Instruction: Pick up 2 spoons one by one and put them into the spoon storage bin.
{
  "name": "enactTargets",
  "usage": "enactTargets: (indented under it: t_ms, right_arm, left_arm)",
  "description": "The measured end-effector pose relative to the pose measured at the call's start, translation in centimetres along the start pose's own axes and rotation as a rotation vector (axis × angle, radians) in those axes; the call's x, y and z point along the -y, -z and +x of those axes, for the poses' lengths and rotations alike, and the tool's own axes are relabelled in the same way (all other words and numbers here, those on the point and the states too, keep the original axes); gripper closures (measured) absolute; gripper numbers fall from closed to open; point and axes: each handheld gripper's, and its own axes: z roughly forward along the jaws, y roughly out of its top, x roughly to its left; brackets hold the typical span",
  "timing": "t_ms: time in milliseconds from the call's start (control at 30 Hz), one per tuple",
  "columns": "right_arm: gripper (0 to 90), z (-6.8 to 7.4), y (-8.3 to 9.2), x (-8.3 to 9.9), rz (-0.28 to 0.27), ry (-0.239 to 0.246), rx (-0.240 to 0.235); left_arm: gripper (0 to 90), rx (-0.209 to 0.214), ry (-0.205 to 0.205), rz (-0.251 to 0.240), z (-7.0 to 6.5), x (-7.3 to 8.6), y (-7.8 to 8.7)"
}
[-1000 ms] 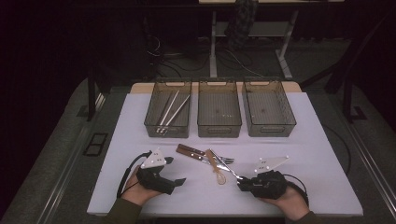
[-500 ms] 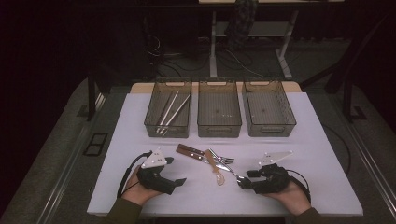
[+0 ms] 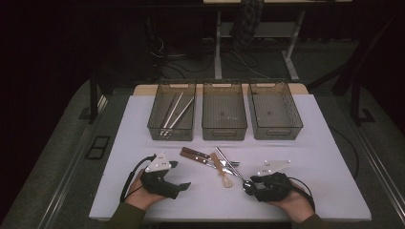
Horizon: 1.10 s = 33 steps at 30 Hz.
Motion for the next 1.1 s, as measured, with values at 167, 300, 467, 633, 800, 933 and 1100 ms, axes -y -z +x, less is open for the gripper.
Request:
enactTargets:
  t_ms: [167, 300, 467, 633, 800, 933, 1100]
  right_arm:
    - [58.1, 0.2, 0.01, 0.02, -0.002, 0.001, 0.006]
    - [63.9, 0.32, 0.0, 0.05, -0.006, -0.004, 0.001]
    - [69.8, 0.24, 0.06, 0.19, -0.019, -0.024, 0.011]
    - [77.3, 0.02, 0.14, 0.28, -0.041, -0.058, -0.003]
    - [82.6, 0.0, 0.39, 0.2, -0.06, -0.073, -0.015]
    - [87.1, -0.16, 0.61, 0.18, -0.09, -0.095, -0.046]
    - [88.8, 0.17, 0.72, 0.04, -0.108, -0.082, -0.049]
  left_arm:
    - [11.4, -0.001, -0.002, 0.002, 0.01, 0.01, -0.03]
    - [11.6, -0.002, -0.002, 0.003, 0.01, 0.02, -0.07]
    - [11.6, -0.005, -0.002, 0.003, -0.03, 0.01, -0.06]
    - [11.6, -0.005, -0.001, 0.001, -0.01, 0.0, -0.05]
    - [11.6, -0.004, -0.002, 0.0, -0.02, 0.01, -0.05]
    - [11.5, -0.001, -0.001, -0.001, 0.06, 0.05, -0.03]
    - [10.9, 0.001, 0.004, -0.006, 0.37, 0.29, -0.01]
